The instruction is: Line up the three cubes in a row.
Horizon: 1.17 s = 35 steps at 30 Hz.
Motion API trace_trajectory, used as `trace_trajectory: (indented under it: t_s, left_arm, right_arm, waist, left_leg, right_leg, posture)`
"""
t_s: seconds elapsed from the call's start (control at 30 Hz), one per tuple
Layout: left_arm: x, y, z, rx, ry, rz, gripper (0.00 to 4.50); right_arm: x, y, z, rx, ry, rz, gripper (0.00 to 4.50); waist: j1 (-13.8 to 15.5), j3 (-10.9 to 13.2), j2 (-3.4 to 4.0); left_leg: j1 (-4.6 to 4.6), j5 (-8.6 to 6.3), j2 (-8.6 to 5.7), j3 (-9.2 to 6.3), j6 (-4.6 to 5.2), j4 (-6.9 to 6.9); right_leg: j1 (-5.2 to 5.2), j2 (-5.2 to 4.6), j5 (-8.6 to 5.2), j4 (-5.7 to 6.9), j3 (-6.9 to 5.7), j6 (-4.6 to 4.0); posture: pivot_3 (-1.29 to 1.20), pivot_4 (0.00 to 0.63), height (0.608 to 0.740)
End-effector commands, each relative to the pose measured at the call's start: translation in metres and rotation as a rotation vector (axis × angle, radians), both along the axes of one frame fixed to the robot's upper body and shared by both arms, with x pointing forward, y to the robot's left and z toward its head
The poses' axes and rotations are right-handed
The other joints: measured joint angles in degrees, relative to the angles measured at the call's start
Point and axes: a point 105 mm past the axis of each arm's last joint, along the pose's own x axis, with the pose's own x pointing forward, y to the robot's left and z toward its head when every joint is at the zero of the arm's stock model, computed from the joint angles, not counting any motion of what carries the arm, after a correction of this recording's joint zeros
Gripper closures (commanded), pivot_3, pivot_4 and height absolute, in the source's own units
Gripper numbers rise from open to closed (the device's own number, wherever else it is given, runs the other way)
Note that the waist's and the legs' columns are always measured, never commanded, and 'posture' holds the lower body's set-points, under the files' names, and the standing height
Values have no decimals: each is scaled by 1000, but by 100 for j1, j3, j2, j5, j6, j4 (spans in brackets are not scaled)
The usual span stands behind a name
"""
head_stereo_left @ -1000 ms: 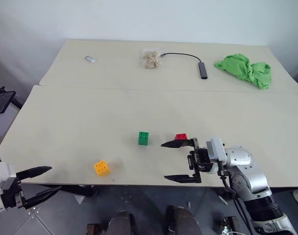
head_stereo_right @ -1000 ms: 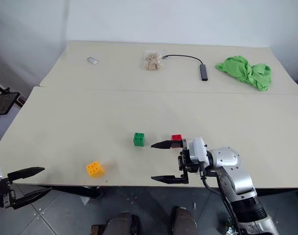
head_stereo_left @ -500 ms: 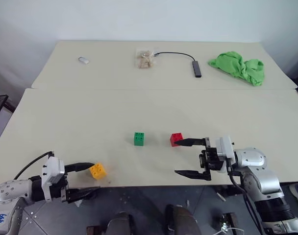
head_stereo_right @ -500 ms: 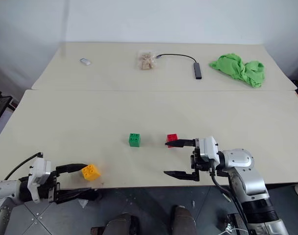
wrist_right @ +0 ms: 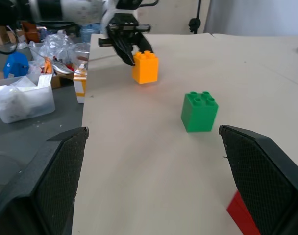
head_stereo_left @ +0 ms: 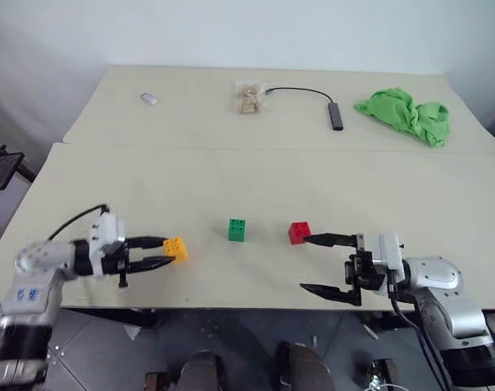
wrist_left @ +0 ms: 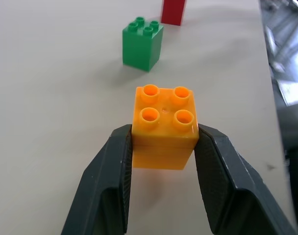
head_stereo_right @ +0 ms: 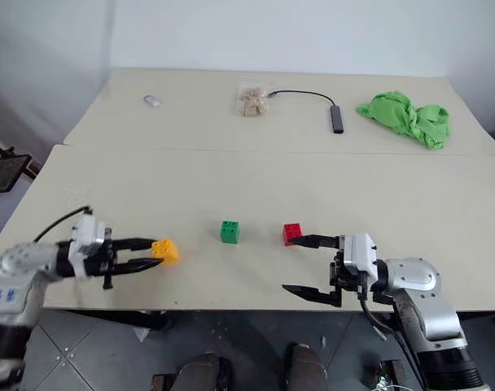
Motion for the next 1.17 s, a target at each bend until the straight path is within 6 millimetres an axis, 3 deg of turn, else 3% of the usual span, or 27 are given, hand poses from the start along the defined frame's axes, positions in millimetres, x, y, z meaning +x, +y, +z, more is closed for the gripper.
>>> trace_trajectory:
  t_s: [0.03,0.27,0.43,0.6,0.77,0.93,1.17]
  left_arm:
    - [12,5,-10,101,26,-72,3025]
    - [42,0,0,143,-3,-92,3025]
    - [38,-6,-3,131,53,-147,3025]
    - [41,-1,14,76,30,-117,1503]
    - [34,22,37,-45,-19,-22,52]
    - [18,55,60,-58,-107,140,52]
    - [9,57,68,-34,-141,172,52]
  right_arm:
    - [-3,-3,10,3,-39,-10,0]
    - [-10,-6,9,11,-39,-69,0]
    - [-12,-6,9,12,-32,-77,0]
    - [-6,-9,12,17,-28,-76,0]
    - [9,-23,23,-5,-37,-82,0]
    - [33,-45,46,-106,-69,-66,0]
    - [48,-48,56,-174,-93,-10,0]
  waist:
    - [-26,0,-1]
    - [-40,-2,-4]
    - [-38,-2,-4]
    - [-44,2,-11]
    - [-92,2,-11]
    - [-185,3,-10]
    - [-113,3,-12]
  left_leg:
    - [-3,0,0,0,0,-1]
    - [1,0,0,6,1,2]
    - [2,1,0,6,2,4]
    - [-2,1,0,5,2,5]
    - [-1,1,1,5,2,1]
    - [-6,1,2,8,2,-1]
    - [-8,1,2,15,2,3]
  right_leg:
    - [-1,2,0,-5,0,0]
    - [0,0,2,-2,1,4]
    - [0,0,2,0,3,4]
    - [-2,0,2,0,3,4]
    - [-7,0,2,4,5,4]
    - [-19,-2,2,12,10,5]
    - [-27,-3,3,21,18,6]
  posture:
    - [0,150,740]
    - [0,150,740]
    - [0,150,740]
    - [0,150,740]
    - [0,150,740]
    - [0,150,740]
    - [0,150,740]
